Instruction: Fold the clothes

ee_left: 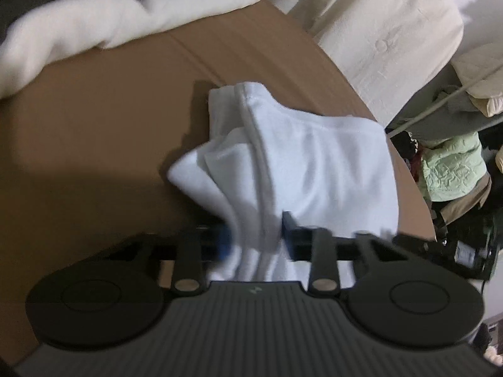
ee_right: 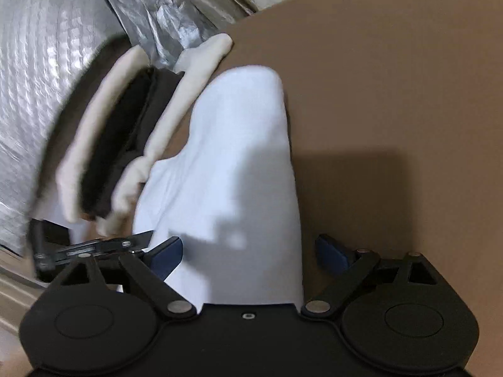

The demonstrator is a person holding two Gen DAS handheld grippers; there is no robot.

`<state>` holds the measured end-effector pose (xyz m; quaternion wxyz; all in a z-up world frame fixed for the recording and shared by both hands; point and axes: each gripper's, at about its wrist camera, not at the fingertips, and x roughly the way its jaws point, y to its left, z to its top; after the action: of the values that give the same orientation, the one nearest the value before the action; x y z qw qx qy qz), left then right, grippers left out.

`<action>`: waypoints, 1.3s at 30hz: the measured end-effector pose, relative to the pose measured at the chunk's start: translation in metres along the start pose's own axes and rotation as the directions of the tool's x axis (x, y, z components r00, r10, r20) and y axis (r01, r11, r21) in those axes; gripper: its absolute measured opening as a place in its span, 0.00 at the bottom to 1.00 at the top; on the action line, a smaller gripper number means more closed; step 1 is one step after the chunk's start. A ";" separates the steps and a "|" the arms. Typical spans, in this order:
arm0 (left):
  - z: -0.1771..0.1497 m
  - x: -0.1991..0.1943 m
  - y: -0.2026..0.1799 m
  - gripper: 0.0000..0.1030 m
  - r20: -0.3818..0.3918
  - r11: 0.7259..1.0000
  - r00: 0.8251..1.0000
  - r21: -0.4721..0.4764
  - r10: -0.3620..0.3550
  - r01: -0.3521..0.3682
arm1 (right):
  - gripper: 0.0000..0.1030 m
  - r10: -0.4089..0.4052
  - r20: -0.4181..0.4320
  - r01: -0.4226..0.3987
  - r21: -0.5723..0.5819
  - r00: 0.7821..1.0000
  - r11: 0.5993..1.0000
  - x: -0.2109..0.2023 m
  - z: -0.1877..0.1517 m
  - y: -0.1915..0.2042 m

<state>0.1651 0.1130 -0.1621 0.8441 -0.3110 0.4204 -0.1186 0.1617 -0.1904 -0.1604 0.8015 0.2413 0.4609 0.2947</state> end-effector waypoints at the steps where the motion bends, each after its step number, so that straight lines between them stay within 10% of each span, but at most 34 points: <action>1: 0.002 -0.001 -0.003 0.23 0.004 1.000 1.000 0.013 0.010 -0.010 | 0.92 0.028 0.019 -0.028 -0.018 0.999 0.999 -0.005 -0.018 0.001; 7: -0.004 -0.002 -0.039 0.21 0.074 0.961 0.988 0.233 0.134 -0.148 | 0.94 -0.017 -0.069 -0.004 -0.294 0.997 0.956 -0.005 -0.068 0.046; 10: -0.004 -0.012 -0.045 0.20 0.114 0.950 0.985 0.270 0.129 -0.156 | 0.91 -0.004 -0.008 0.002 -0.256 1.000 0.967 -0.005 -0.074 0.047; 13: -0.001 -0.025 -0.050 0.20 0.138 0.947 0.983 0.283 0.118 -0.153 | 0.47 -0.008 0.050 0.018 -0.199 0.999 0.980 -0.013 -0.072 0.056; 16: 0.020 -0.048 -0.050 0.20 0.144 0.976 0.984 0.178 0.101 -0.127 | 0.32 0.124 0.137 -0.087 -0.250 0.983 0.964 -0.046 -0.081 0.085; 19: 0.034 -0.060 -0.049 0.22 0.203 0.978 0.976 0.175 0.075 -0.112 | 0.32 0.232 0.207 -0.162 -0.307 0.951 0.938 -0.068 -0.097 0.112; 22: 0.038 -0.043 -0.036 0.50 0.184 0.963 0.965 0.159 0.189 -0.219 | 0.51 0.108 0.235 -0.059 -0.204 0.966 0.977 -0.063 -0.111 0.093; 25: 0.033 -0.027 -0.003 0.54 0.076 0.956 0.957 0.067 0.280 -0.286 | 0.54 0.000 0.148 0.001 -0.011 0.989 1.000 -0.047 -0.124 0.049; 29: 0.004 -0.048 0.040 0.55 -0.021 0.977 0.991 -0.167 0.129 -0.131 | 0.58 0.080 0.106 -0.096 0.158 0.991 0.983 -0.047 -0.139 0.021; 32: -0.011 -0.067 0.036 0.59 -0.031 0.980 0.995 -0.171 0.094 -0.098 | 0.79 0.165 0.046 -0.170 0.144 0.985 0.975 -0.040 -0.147 0.037; 36: -0.020 -0.079 0.016 0.59 0.002 0.988 0.991 -0.072 0.135 -0.135 | 0.77 0.151 -0.050 -0.149 0.042 0.987 0.988 -0.019 -0.161 0.061; 39: -0.028 -0.093 -0.005 0.59 0.075 0.987 0.985 0.006 0.158 -0.159 | 0.35 0.177 -0.013 -0.176 0.052 0.984 0.983 -0.014 -0.160 0.067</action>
<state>0.0859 0.1402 -0.1123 0.8678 -0.2756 0.4114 -0.0419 -0.0016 -0.1340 -0.1808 0.7618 0.2987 0.4521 0.3551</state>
